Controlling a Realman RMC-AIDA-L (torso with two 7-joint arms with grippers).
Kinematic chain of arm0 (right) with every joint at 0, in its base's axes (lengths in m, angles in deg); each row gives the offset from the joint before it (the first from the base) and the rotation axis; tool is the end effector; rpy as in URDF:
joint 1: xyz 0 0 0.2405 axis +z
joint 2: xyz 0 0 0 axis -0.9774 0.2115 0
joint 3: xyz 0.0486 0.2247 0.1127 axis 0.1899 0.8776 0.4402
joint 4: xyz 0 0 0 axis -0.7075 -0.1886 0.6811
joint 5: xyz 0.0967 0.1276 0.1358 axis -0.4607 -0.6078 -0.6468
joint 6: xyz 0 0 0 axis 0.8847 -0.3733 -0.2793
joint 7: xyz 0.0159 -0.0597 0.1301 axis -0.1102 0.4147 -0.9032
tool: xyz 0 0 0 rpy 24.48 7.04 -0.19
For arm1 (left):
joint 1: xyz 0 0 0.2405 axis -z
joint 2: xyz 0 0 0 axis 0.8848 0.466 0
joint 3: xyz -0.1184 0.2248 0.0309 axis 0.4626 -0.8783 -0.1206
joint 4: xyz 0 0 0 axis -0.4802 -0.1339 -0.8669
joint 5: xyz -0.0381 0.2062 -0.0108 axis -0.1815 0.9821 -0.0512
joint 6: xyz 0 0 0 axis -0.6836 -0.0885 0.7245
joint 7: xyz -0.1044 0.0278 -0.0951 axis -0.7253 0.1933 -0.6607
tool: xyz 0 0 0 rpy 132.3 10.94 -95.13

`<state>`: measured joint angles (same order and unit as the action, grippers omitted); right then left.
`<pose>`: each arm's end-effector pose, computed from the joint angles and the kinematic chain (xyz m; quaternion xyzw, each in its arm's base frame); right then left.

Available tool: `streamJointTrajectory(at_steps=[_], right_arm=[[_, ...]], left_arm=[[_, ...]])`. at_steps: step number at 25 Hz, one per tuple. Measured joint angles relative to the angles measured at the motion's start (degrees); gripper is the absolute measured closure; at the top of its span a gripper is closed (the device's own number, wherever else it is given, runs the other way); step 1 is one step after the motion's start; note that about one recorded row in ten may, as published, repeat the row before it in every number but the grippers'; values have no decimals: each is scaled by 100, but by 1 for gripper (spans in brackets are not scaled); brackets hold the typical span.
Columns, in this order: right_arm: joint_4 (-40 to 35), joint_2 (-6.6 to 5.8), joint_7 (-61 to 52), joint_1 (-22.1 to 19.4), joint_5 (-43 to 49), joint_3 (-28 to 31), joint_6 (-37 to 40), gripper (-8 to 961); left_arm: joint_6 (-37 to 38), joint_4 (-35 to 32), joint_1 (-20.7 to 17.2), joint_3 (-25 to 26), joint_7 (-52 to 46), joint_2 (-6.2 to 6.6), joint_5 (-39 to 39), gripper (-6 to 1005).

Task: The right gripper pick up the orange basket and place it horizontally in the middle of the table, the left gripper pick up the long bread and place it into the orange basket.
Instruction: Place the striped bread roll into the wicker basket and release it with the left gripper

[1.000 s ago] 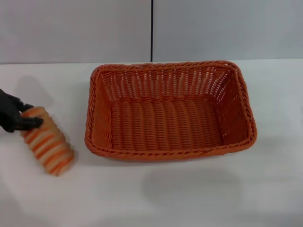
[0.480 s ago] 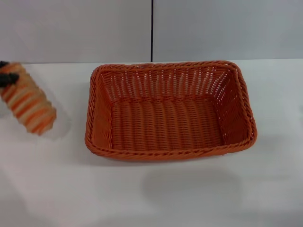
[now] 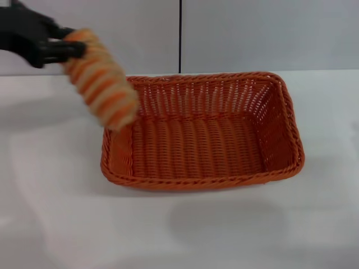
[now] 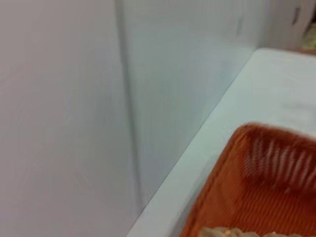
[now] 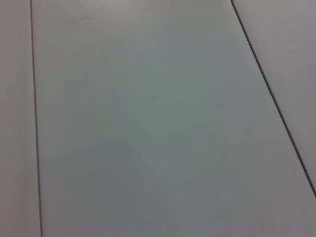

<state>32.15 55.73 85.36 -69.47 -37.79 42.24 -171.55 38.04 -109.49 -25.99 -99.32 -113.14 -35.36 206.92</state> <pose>0.3291 0.2098 0.0320 -0.6346 0.1628 0.5095 0.5578 -0.1688 0.3487 0.1332 -0.9609 -0.1602 -0.0363 0.2228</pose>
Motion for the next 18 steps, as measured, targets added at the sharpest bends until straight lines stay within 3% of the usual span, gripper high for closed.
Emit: streamJointTrajectory(at_steps=[2, 3, 4, 7, 10, 13, 18], right_arm=[[2, 0, 0, 23, 3, 1, 0, 380], [-1, 0, 0, 54, 3, 1, 0, 380], [-1, 0, 0, 54, 3, 1, 0, 380], [-15, 2, 0, 90, 3, 0, 0, 380], [-8, 3, -2, 102, 3, 1, 1, 380], [-8, 5, -17, 90, 25, -11, -2, 380], [-18, 16, -91, 7, 31, -136, -33, 380]], left_arm=[[-332, 8, -233, -633, -306, -13, -535, 755], [-832, 20, -556, -1330, -542, -9, -1155, 759], [-832, 20, -556, -1330, -542, -9, -1155, 763], [-1685, -24, -1064, -2373, -660, 2, -1850, 774], [-2264, 36, -1308, -3134, -663, 12, -1967, 785], [-2788, 472, -1352, -3494, -673, 0, -2088, 796], [-3339, 1104, -1509, -3500, -20, 11, -2851, 814]])
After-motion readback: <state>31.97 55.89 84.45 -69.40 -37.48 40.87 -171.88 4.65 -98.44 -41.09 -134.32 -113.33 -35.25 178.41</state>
